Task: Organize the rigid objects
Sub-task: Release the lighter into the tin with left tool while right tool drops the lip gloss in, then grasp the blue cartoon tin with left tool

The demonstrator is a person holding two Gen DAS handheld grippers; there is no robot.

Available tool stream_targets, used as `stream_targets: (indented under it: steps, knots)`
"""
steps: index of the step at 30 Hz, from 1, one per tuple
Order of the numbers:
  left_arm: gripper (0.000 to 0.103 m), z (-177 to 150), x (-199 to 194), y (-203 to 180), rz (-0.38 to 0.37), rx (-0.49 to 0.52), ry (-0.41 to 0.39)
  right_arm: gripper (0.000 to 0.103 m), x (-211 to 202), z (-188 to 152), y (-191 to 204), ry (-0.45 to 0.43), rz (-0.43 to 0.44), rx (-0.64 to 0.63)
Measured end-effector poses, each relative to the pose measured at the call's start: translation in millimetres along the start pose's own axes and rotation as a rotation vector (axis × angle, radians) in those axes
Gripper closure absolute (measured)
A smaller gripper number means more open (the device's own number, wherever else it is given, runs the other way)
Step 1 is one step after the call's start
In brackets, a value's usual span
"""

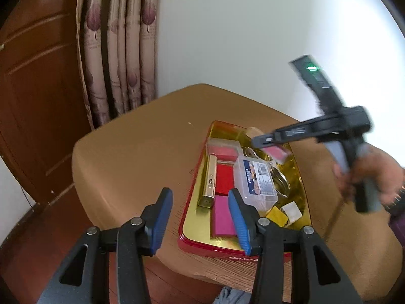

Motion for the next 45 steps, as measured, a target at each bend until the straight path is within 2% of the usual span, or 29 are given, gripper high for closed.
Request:
stream_targets:
  steps: [2, 5, 7, 8, 9, 11, 13, 15, 17, 18, 20, 22, 24, 26, 29, 31, 33, 35, 36, 38, 44, 45]
  knots:
    - [0.056, 1.5, 1.4, 1.0, 0.002, 0.0, -0.007, 0.085, 15.3, 9.1, 1.5, 0.038, -0.002, -0.04]
    - [0.056, 2.5, 2.3, 0.8, 0.015, 0.013, -0.014, 0.085, 32.3, 16.4, 1.7, 0.085, -0.049, -0.094]
    - [0.056, 1.0, 6.1, 0.9, 0.01, 0.014, 0.0, 0.081, 33.2, 19.7, -1.5, 0.076, -0.074, -0.101]
    - [0.056, 0.3, 7.3, 0.5, 0.01, 0.015, 0.007, 0.079, 29.8, 20.3, -2.9, 0.06, -0.051, -0.09]
    - [0.056, -0.7, 8.6, 0.4, 0.012, 0.015, 0.011, 0.066, 25.7, 19.3, -2.3, 0.04, -0.041, -0.081]
    - [0.056, -1.8, 9.7, 1.2, 0.017, 0.013, 0.017, 0.046, 7.1, 16.1, -4.8, -0.032, -0.036, -0.062]
    - [0.056, -2.3, 10.5, 1.6, 0.021, 0.011, 0.021, 0.047, -20.5, 8.9, -5.8, -0.147, -0.023, -0.031]
    - [0.056, -3.1, 10.3, 0.5, 0.029, 0.017, 0.022, 0.047, -60.0, -14.3, -3.9, -0.288, -0.018, 0.003]
    - [0.056, -3.7, 9.1, -1.5, 0.032, 0.024, 0.019, 0.043, -96.0, -53.2, -5.1, -0.41, -0.061, 0.04]
    - [0.056, -4.1, 7.8, -3.2, 0.031, 0.03, 0.015, 0.037, -112.1, -81.4, -9.4, -0.447, -0.122, 0.063]
    - [0.056, -5.3, 5.7, -6.9, 0.029, 0.049, 0.008, 0.034, -135.3, -137.1, -23.3, -0.47, -0.287, 0.106]
    - [0.056, -6.1, 1.9, -13.3, 0.018, 0.073, -0.005, 0.034, -155.1, -197.6, -47.4, -0.444, -0.427, 0.166]
    - [0.056, -8.6, -3.2, -24.7, -0.013, 0.108, -0.014, 0.034, -175.1, -257.7, -81.3, -0.377, -0.58, 0.241]
    - [0.056, -12.8, -7.9, -40.7, -0.07, 0.137, 0.006, 0.034, -198.1, -307.0, -109.8, -0.333, -0.66, 0.335]
    - [0.056, -18.9, -15.6, -79.0, -0.187, 0.188, 0.062, 0.032, -231.5, -363.9, -143.2, -0.309, -0.797, 0.423]
    - [0.056, -19.5, -20.7, -114.3, -0.255, 0.232, 0.095, 0.032, -242.2, -385.0, -158.9, -0.298, -0.858, 0.446]
    - [0.056, -13.0, -22.8, -151.7, -0.325, 0.24, 0.118, 0.031, -247.7, -397.9, -170.8, -0.302, -0.859, 0.48]
    - [0.056, -2.5, -19.1, -188.3, -0.381, 0.236, 0.155, 0.029, -254.7, -403.5, -176.9, -0.336, -0.817, 0.527]
    - [0.056, 3.7, -12.9, -210.3, -0.411, 0.235, 0.187, 0.019, -259.4, -404.7, -176.6, -0.365, -0.802, 0.532]
    - [0.056, 13.8, 4.6, -247.1, -0.453, 0.218, 0.254, 0.014, -262.0, -405.8, -176.5, -0.387, -0.762, 0.531]
    - [0.056, 28.0, 74.6, -349.9, -0.454, 0.212, 0.412, 0.014, -286.2, -426.5, -185.0, -0.472, -0.665, 0.548]
    - [0.056, 29.2, 86.9, -361.9, -0.424, 0.215, 0.417, 0.014, -288.7, -429.5, -185.1, -0.489, -0.644, 0.554]
Point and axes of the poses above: each gripper's, at about its wrist camera, not at the fingertips, and x roughly the way its jaws point, y to its left, z to its top, the point moved 5 cm from there along x, roughly the way its jaws point, and after that the axes turned 8 degrees about z, right-handed, at the moved point
